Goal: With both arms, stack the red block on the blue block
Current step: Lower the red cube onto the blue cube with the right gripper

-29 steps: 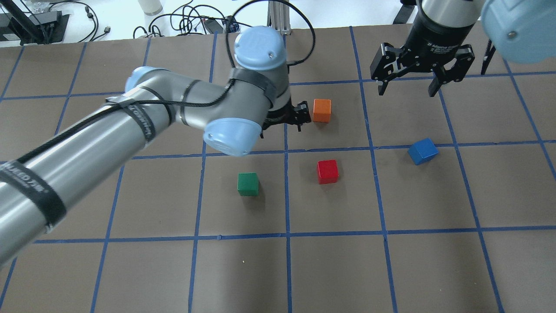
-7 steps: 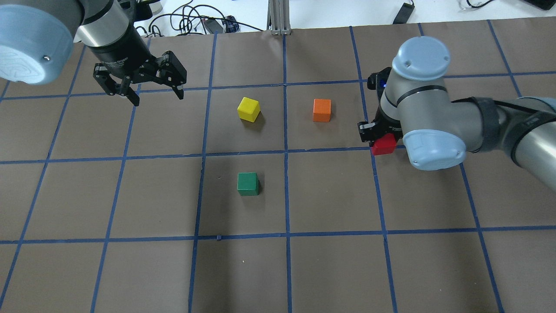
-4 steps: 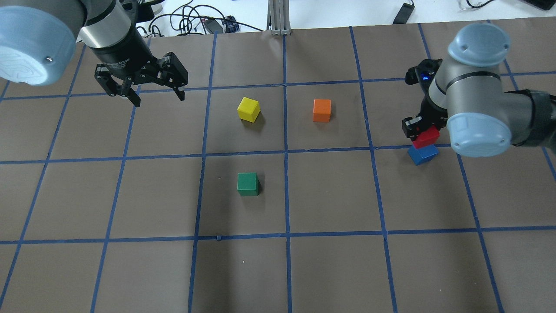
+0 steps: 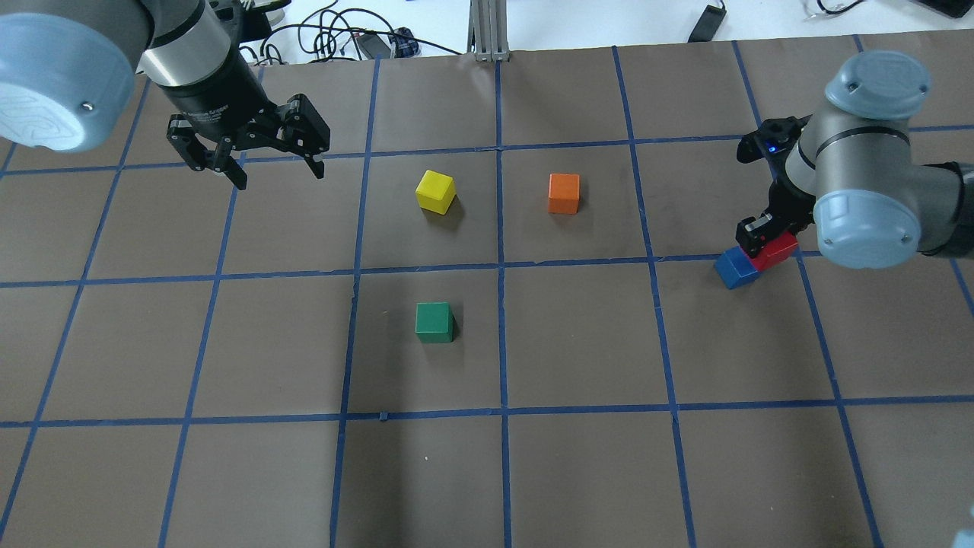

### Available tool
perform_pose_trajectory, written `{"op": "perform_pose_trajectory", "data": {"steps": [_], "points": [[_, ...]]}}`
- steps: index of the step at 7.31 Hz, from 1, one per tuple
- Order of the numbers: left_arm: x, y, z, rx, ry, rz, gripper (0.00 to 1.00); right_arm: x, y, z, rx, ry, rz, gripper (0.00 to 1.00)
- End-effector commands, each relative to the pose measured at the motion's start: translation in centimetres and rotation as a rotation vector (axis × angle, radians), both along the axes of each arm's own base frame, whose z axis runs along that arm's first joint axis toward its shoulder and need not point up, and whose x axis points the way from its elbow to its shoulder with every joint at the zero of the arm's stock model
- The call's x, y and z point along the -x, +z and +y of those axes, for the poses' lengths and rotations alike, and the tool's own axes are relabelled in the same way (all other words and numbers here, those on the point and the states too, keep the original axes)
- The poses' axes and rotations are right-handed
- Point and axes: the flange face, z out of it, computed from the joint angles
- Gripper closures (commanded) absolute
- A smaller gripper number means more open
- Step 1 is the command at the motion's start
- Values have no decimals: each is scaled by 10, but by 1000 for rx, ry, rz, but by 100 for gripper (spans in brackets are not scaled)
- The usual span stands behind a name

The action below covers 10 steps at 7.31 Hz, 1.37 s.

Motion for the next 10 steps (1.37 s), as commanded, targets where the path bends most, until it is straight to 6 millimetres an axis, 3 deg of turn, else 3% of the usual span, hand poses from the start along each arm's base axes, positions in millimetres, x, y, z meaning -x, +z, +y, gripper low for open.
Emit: {"op": "perform_pose_trajectory", "data": {"steps": [1, 5, 7, 10], "points": [[0, -2, 0, -4, 0, 1, 0, -3, -9, 1, -20, 3, -8, 96], [2, -3, 0, -6, -2, 1, 0, -8, -11, 2, -19, -1, -22, 95], [2, -2, 1, -4, -2, 1, 0, -10, -10, -1, -8, -3, -42, 86], [2, -2, 1, -4, -1, 4, 0, -8, -10, -4, 3, -3, -41, 85]]}}
